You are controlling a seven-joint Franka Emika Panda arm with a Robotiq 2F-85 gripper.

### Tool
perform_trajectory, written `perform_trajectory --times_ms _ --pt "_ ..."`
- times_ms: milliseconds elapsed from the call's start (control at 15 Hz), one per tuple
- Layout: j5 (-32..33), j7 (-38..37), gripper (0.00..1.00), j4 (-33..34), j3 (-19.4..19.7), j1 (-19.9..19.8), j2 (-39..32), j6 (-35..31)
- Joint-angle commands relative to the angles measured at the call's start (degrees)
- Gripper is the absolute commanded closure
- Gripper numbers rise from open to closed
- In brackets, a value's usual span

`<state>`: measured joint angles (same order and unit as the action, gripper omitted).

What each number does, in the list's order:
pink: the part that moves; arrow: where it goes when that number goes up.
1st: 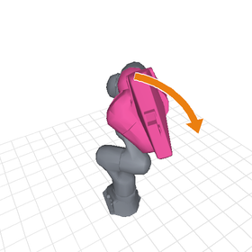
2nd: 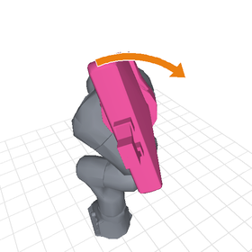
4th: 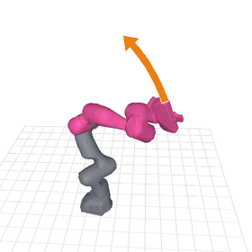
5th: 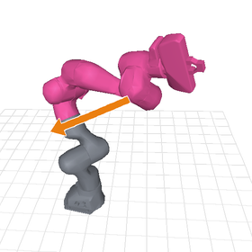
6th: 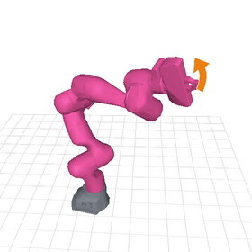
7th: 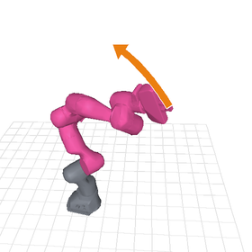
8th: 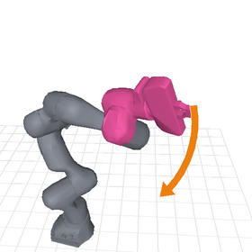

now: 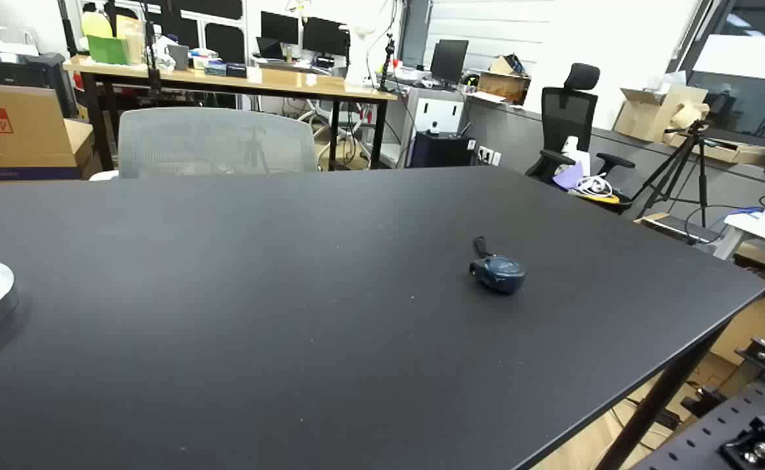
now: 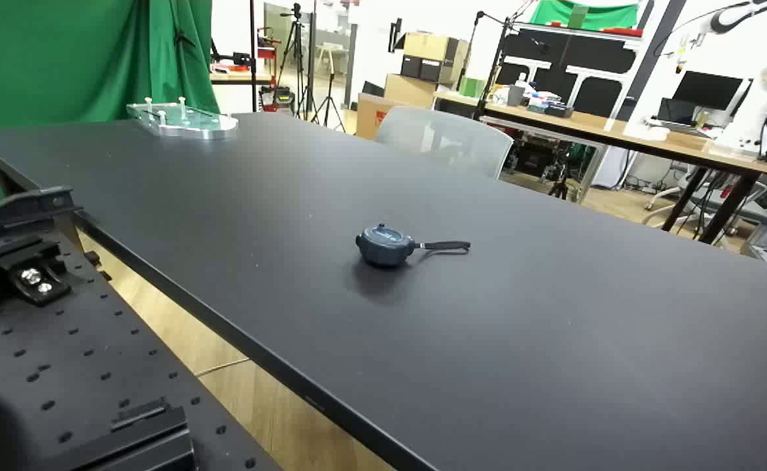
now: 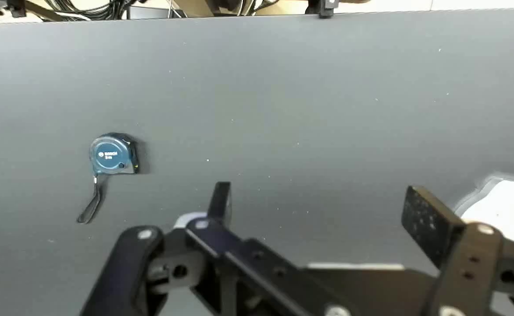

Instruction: Move the measuring tape slightly to the left

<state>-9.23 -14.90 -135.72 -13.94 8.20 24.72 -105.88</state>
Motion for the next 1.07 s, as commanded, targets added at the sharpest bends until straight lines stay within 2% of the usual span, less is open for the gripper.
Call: perform_trajectory --times_ms 0,733,1000 --pt "0.19 -0.15 0.00 0.06 0.42 0.44 -0.10 -0.01" --pt "0.19 -0.15 0.00 0.07 0.42 0.44 -0.10 -0.05" --pt "2.07 1.52 0.00 -2.55 1.20 -0.45 0.55 -5.77"
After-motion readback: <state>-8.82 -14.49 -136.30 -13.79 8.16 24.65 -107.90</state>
